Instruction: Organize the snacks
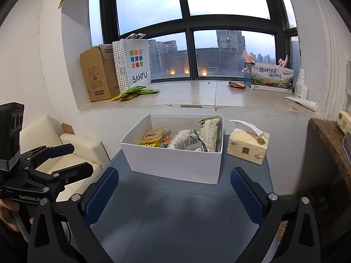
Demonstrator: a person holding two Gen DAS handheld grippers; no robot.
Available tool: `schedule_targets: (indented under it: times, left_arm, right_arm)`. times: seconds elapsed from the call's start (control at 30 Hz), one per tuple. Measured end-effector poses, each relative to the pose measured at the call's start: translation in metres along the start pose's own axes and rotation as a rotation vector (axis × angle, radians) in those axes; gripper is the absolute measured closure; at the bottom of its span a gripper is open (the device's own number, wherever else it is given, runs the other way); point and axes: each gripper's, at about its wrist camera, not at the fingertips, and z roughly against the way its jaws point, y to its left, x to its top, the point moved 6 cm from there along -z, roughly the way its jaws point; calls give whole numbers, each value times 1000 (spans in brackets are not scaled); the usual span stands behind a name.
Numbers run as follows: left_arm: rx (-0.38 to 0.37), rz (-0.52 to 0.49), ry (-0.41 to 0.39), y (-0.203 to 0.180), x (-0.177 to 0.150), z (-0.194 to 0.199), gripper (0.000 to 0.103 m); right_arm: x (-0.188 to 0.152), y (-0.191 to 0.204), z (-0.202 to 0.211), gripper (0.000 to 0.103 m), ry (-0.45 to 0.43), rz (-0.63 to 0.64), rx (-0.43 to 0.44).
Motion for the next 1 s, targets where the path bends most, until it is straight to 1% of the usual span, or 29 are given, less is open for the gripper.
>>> schedule_targets:
  times: [1.0]
  left_arm:
    - [-7, -3, 4, 0, -2, 0, 0]
  right_arm:
    - [-1, 0, 0, 0, 6, 6, 5]
